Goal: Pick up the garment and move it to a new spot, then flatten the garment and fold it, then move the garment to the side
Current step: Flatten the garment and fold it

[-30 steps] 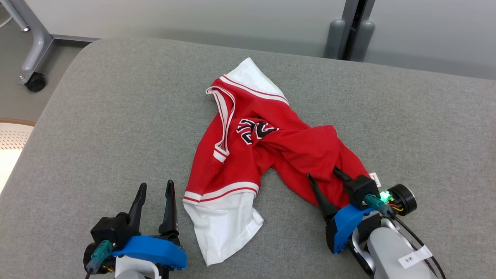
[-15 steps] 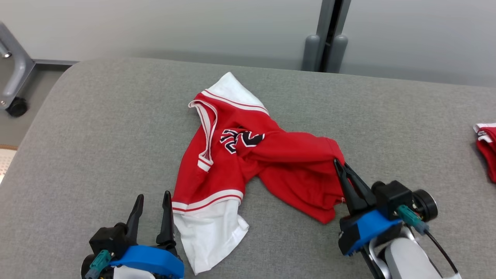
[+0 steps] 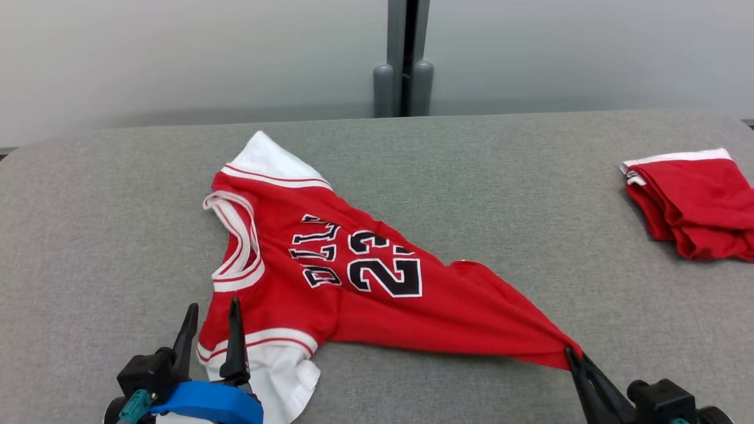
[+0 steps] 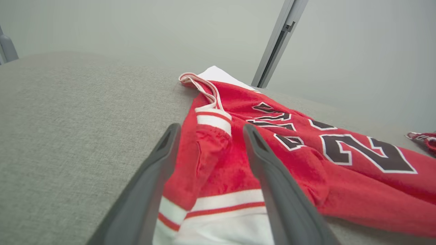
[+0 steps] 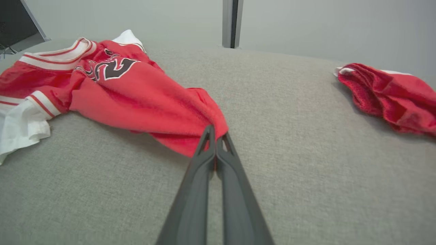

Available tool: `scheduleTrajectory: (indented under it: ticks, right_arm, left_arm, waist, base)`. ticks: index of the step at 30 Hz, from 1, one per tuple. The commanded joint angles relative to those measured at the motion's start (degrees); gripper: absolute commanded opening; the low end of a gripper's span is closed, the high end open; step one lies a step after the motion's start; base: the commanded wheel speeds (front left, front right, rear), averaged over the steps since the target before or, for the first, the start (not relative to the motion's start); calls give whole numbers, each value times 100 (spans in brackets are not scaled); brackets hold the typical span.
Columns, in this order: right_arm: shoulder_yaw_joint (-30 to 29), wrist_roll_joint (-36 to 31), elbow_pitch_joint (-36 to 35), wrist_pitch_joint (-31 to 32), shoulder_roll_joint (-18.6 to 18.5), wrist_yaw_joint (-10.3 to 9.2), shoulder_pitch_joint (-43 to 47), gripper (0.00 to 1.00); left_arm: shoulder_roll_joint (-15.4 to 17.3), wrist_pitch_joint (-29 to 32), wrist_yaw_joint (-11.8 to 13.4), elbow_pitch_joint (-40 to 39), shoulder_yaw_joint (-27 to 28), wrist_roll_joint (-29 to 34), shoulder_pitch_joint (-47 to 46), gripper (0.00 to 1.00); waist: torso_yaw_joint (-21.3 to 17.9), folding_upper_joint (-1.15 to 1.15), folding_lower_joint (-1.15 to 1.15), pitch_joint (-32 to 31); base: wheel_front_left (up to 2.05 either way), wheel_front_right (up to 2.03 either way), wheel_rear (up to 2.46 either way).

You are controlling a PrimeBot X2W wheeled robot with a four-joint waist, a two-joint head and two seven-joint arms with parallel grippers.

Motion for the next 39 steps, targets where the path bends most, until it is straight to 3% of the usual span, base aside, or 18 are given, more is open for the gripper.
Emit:
scheduleTrajectory:
  ticks: [1,5,6,8,12,19,27,39]
  right_arm:
    - [-109,-57,-24,31,-42,-2,129,0]
    - [-334,-74,377,25,-8,-2,236,3]
    - [-377,-51,510,2,3,-2,235,25]
    - [-420,-14,763,-38,26,-2,231,100]
    - [-635,40,985,-151,7,-2,111,100]
    - [-929,248,570,-143,-277,-1,-512,100]
    - [159,544,1543,740,-1033,-1,-2038,100]
    - [1788,1278,2934,1397,-1618,-1,-3055,100]
  left_arm:
    - [38,-16,-28,-20,16,49,-17,100]
    - [41,-16,-47,2,6,98,-81,100]
    - [38,-16,-49,14,-5,99,-102,100]
    - [34,-16,-67,25,-21,107,-125,100]
    - [28,-16,-77,55,-9,118,-90,100]
    - [13,-16,-90,55,55,129,-89,100]
    - [-18,-15,-111,88,-32,82,-315,100]
    - [-45,-16,-101,112,11,-4,-364,100]
  waist:
    - [-126,0,0,-39]
    - [-250,0,0,-31]
    - [-257,0,0,-29]
    - [-256,0,0,-26]
    - [-211,0,0,-19]
    - [-33,0,0,8]
    - [438,0,0,273]
    - [918,0,0,407]
  base:
    - [0,0,0]
    - [0,0,0]
    - [0,0,0]
    - [0,0,0]
    - [0,0,0]
    - [0,0,0]
    - [0,0,0]
    - [0,0,0]
